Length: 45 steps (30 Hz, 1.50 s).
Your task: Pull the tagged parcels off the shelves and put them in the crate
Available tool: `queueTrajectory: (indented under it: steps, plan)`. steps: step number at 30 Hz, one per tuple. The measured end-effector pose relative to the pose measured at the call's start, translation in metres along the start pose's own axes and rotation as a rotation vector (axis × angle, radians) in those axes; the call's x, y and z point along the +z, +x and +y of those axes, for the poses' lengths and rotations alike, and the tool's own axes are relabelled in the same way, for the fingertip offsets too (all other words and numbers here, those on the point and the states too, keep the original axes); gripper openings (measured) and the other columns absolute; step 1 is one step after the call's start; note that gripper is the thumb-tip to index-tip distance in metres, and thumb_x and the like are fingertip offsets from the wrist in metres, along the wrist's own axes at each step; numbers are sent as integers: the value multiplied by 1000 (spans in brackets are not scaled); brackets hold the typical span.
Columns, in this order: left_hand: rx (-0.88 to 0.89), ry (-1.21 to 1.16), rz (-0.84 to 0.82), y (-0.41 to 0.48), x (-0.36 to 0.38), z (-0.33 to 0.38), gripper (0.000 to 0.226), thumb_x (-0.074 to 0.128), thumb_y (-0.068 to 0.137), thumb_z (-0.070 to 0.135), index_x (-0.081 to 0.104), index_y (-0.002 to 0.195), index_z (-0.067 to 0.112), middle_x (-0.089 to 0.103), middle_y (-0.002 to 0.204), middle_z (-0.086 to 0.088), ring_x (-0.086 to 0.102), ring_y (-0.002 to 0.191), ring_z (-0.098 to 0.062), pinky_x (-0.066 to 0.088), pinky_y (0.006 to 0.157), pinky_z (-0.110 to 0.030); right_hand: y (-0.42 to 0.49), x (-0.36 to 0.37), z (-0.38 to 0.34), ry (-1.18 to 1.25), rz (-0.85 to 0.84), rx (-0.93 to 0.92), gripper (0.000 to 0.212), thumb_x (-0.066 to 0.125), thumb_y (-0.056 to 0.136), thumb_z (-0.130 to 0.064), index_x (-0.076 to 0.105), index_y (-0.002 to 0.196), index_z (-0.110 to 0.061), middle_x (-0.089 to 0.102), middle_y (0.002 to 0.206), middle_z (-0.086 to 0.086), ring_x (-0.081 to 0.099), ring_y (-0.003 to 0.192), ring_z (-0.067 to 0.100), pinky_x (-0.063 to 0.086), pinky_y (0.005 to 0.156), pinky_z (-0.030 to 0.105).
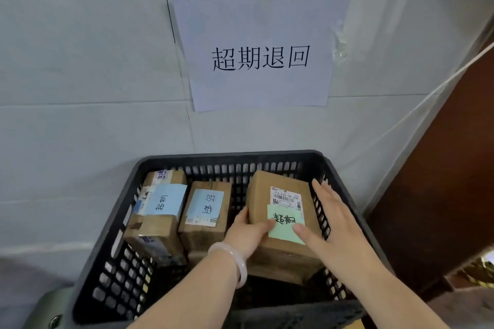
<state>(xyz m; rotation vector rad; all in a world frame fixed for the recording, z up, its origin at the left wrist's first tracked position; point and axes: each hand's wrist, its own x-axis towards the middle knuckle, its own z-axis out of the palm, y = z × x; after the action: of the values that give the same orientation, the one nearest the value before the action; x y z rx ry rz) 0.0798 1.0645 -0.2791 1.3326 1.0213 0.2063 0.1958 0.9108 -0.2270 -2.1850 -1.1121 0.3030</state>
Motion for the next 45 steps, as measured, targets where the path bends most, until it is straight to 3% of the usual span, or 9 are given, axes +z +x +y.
queueTrajectory:
  steps: [6,12,18,21,24,27,34,41,45]
  plan:
    - [-140,93,64,28,8,-2,89,66,89,40,10,157,23,51,142,-5,51,125,-27,38,111,-43,41,13,5,5,-122,-17,82,50,86,-65,-2,148,-54,-6,158,-27,-1,144,-1,17,119,41]
    - [-211,248,83,48,4,-20,85,59,94,41,4,157,25,48,145,-7,50,127,-28,38,106,-33,65,29,17,117,-88,-29,77,45,88,-64,-7,144,-60,-5,158,-28,-1,138,-9,15,113,33]
    - [-226,511,125,65,3,-38,72,46,99,30,2,156,35,43,150,-7,46,132,-27,35,111,-37,71,44,31,142,-175,22,71,40,92,-61,-7,145,-58,-1,158,-29,-1,140,-9,14,117,38]
    - [-175,634,33,65,5,-40,75,49,95,25,6,155,38,41,147,-2,51,121,-22,43,94,-27,74,44,35,173,-176,33,68,38,92,-63,-4,145,-59,1,158,-29,3,140,-8,14,116,34]
    - [-111,936,-59,60,9,-42,83,57,89,38,4,153,43,7,161,-4,23,144,-29,32,113,-39,74,46,35,184,-192,21,65,36,92,-63,-6,142,-62,2,157,-29,3,142,-5,15,116,35]
    - [-37,1257,-140,54,16,-39,94,62,84,55,-2,152,46,-21,161,0,-9,149,-32,17,119,-52,72,50,34,178,-222,0,64,34,92,-64,-7,140,-64,0,158,-29,2,142,-6,14,115,35]
    - [108,1561,-234,60,24,-30,87,57,87,61,2,153,45,-8,164,-3,-5,150,-29,9,120,-53,72,52,37,162,-237,0,63,31,90,-67,-6,141,-62,-1,159,-27,-1,144,-5,11,115,34]
    - [116,1547,-172,60,16,-31,85,54,88,63,3,153,43,-5,165,-1,2,150,-29,9,120,-50,71,54,38,108,-285,4,63,33,93,-64,0,146,-57,-1,159,-26,0,145,-2,13,117,35]
    - [268,1471,-53,48,10,-13,85,55,89,60,5,155,39,-2,165,-1,2,151,-28,11,120,-49,71,52,37,51,-302,-31,65,36,91,-65,7,148,-54,0,159,-24,3,147,3,15,118,39]
